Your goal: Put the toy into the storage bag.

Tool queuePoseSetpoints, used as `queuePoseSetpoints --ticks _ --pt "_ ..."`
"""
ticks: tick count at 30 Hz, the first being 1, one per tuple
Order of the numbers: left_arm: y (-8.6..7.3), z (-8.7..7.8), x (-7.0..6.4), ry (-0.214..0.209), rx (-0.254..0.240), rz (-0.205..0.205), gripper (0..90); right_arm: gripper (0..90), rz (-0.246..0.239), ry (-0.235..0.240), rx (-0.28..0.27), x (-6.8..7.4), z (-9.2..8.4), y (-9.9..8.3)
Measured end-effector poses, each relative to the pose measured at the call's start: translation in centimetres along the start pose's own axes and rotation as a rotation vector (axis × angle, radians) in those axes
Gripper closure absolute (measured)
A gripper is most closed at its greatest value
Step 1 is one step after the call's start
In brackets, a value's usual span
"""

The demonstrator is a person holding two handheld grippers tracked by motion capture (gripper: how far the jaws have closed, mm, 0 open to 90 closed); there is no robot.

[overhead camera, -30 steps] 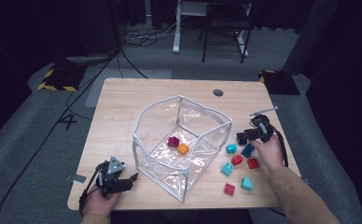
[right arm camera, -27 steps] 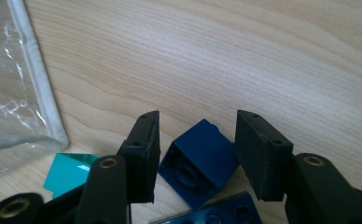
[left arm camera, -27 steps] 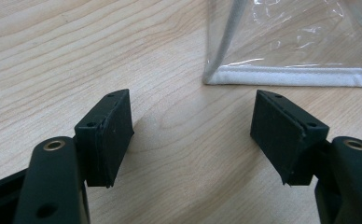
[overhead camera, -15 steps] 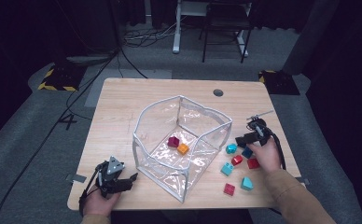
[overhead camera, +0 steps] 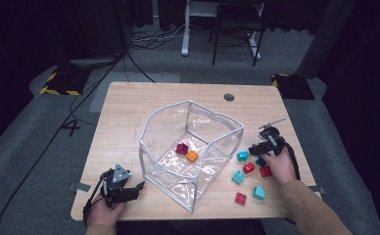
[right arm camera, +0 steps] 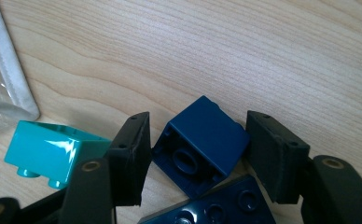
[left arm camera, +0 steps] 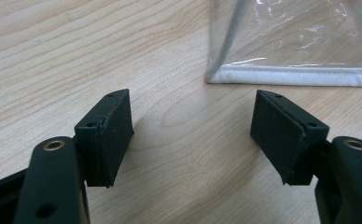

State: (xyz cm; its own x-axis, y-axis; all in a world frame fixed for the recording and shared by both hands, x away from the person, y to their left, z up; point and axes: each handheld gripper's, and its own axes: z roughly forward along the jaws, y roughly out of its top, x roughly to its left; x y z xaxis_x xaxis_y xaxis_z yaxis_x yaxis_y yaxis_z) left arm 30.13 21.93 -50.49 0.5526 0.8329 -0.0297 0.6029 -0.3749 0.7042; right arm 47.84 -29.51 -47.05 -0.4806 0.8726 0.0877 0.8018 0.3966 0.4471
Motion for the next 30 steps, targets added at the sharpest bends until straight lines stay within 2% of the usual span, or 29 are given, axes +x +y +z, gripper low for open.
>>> queuePoseSetpoints --ticks 3,12,24,30 --pt "0.0 0.0 0.0 0.0 0.0 0.0 29.9 46.5 0.015 0.017 -0.005 -0.1 -0.1 0.0" --pt "0.0 0.0 0.0 0.0 0.0 0.0 29.9 50.4 -0.004 0.007 -0.018 0.2 -1.0 0.3" --pt "0.0 0.0 0.0 0.0 0.0 0.0 29.9 50.8 -0.023 0.028 -0.077 0.6 -4.1 1.4" --pt "0.0 0.0 0.0 0.0 0.0 0.0 29.9 51.0 -0.033 0.053 -0.122 1.1 -6.1 2.0"
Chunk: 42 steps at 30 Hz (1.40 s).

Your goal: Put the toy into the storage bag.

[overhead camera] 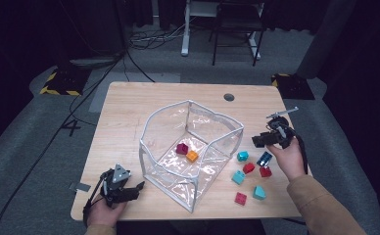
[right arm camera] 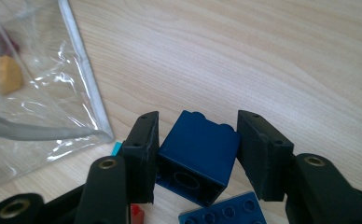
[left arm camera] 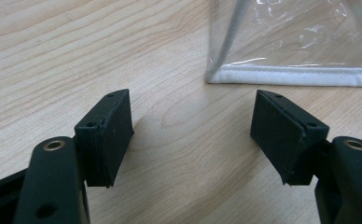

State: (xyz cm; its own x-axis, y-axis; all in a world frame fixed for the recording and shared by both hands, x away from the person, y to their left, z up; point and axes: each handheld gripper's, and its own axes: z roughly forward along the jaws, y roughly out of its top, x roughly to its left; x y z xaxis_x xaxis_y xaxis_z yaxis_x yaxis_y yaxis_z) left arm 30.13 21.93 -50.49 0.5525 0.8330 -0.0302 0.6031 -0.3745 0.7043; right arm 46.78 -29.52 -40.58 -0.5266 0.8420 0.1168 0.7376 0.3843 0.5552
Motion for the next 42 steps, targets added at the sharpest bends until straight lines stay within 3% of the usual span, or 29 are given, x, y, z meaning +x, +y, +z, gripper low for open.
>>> queuePoseSetpoints --ticks 19,30,42 --pt "0.0 0.0 0.0 0.0 0.0 0.0 29.9 51.3 -0.046 0.068 -0.105 2.1 -6.0 2.9" --pt "0.0 0.0 0.0 0.0 0.0 0.001 29.8 51.4 -0.091 0.108 -0.167 4.3 -9.3 4.8" --pt "0.1 0.1 0.0 -0.001 0.002 0.0 29.4 51.4 -0.142 0.143 -0.221 6.9 -11.6 6.9"
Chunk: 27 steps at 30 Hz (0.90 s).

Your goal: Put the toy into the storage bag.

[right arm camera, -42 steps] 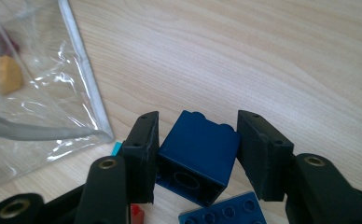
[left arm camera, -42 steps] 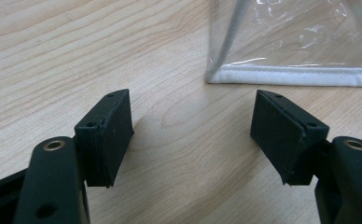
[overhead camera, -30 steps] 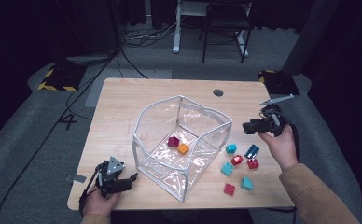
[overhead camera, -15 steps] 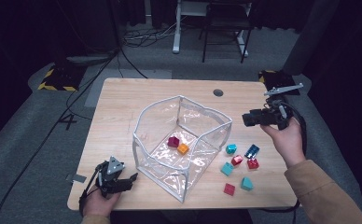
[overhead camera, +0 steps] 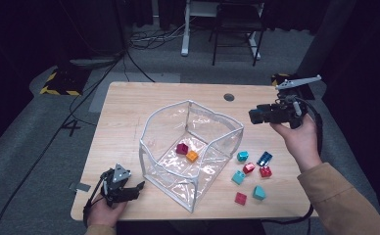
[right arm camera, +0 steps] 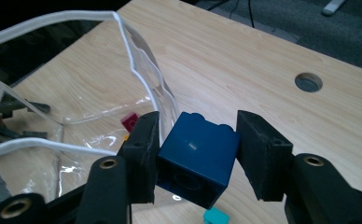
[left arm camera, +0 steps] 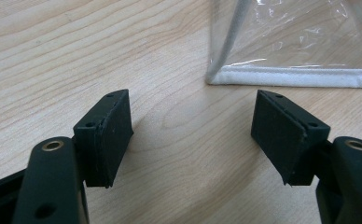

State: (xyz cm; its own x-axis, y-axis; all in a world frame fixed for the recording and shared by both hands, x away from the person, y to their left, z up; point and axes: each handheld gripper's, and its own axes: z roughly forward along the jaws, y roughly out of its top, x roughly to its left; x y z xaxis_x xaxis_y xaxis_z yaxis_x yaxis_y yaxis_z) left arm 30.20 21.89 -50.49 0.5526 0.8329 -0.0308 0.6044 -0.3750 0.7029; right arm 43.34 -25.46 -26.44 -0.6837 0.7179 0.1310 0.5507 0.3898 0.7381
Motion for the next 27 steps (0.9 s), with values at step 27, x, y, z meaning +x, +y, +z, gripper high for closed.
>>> queuePoseSetpoints --ticks 27 --pt "0.0 0.0 0.0 0.0 0.0 0.0 29.3 51.5 -0.139 0.132 -0.006 7.6 3.4 5.6"
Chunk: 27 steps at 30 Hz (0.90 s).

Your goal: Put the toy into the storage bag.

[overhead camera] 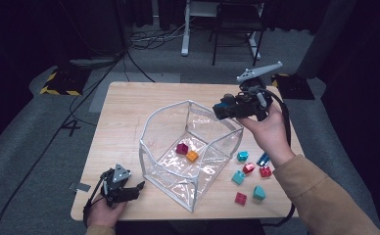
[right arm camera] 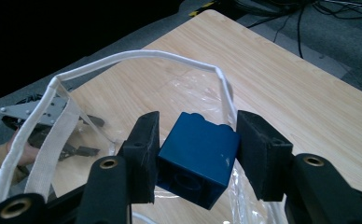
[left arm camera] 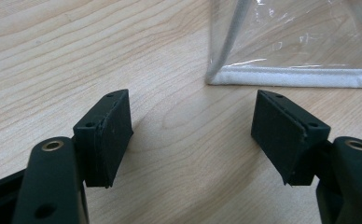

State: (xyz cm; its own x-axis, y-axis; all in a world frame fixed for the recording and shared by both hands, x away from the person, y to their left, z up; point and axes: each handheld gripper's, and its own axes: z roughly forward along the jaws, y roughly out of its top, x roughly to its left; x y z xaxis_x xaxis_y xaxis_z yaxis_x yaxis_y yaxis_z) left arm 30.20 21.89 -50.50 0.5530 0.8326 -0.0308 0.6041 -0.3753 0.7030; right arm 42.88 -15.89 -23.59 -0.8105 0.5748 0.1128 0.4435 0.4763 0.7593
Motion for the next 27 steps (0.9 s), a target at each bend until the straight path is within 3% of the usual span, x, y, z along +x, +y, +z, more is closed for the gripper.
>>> queuePoseSetpoints --ticks 17,27 --pt "0.0 0.0 0.0 0.0 0.001 0.001 29.3 51.5 -0.073 0.062 0.033 3.1 4.2 2.4" --pt "0.0 0.0 0.0 0.0 0.002 0.003 29.2 51.5 -0.083 0.085 0.099 4.2 7.8 2.8"
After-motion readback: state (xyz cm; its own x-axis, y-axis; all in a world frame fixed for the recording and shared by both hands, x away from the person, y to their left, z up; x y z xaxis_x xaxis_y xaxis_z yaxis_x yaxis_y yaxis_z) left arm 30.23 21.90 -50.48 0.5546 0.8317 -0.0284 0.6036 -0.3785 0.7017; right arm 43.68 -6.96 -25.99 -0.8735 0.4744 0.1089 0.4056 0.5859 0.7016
